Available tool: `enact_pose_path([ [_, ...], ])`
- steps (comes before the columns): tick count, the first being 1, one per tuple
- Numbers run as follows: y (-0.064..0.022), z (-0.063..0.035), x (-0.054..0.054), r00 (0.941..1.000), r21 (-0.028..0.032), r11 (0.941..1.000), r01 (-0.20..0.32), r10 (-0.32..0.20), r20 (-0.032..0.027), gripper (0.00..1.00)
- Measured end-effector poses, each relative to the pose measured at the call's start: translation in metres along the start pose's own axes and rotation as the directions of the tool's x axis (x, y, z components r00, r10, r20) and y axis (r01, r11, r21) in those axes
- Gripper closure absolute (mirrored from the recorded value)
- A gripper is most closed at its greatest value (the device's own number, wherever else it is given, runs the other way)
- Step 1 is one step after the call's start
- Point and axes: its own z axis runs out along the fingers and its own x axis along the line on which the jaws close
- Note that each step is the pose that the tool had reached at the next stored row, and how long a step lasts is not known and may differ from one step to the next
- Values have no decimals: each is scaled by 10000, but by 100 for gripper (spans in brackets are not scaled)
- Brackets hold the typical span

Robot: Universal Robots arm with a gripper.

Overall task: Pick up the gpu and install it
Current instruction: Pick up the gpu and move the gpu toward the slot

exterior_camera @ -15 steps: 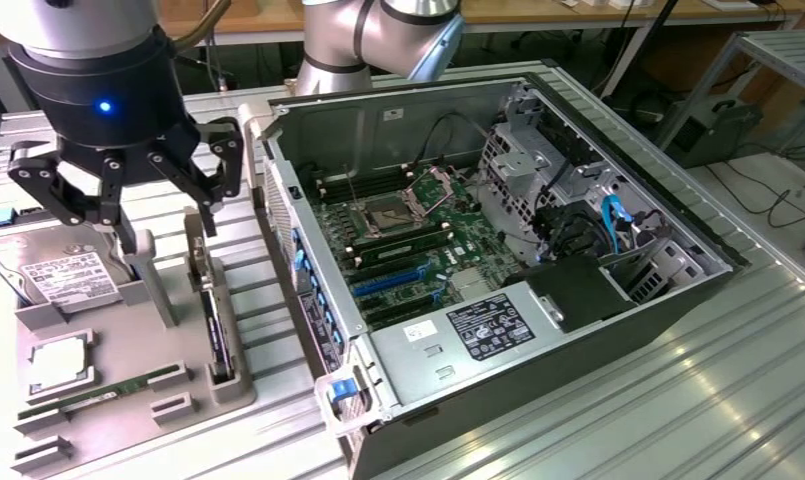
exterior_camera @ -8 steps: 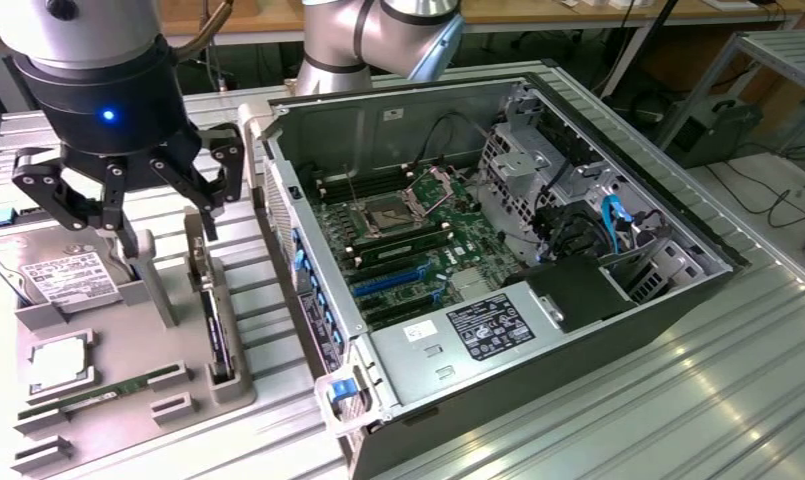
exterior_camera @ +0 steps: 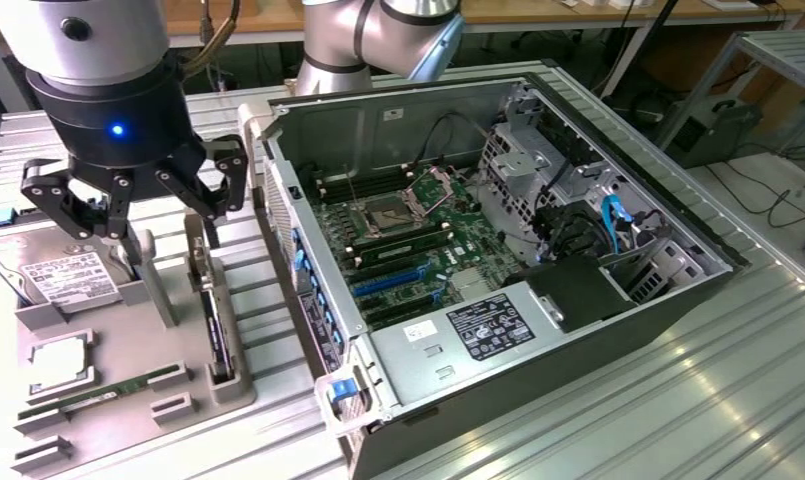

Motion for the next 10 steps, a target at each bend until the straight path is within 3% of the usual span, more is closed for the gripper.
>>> enact_pose_path([
  [3,0,36,-6,10000,1,10000,-1,1,-36,34],
  [10,0,145,-7,10000,2,10000,0,0,-54,34],
])
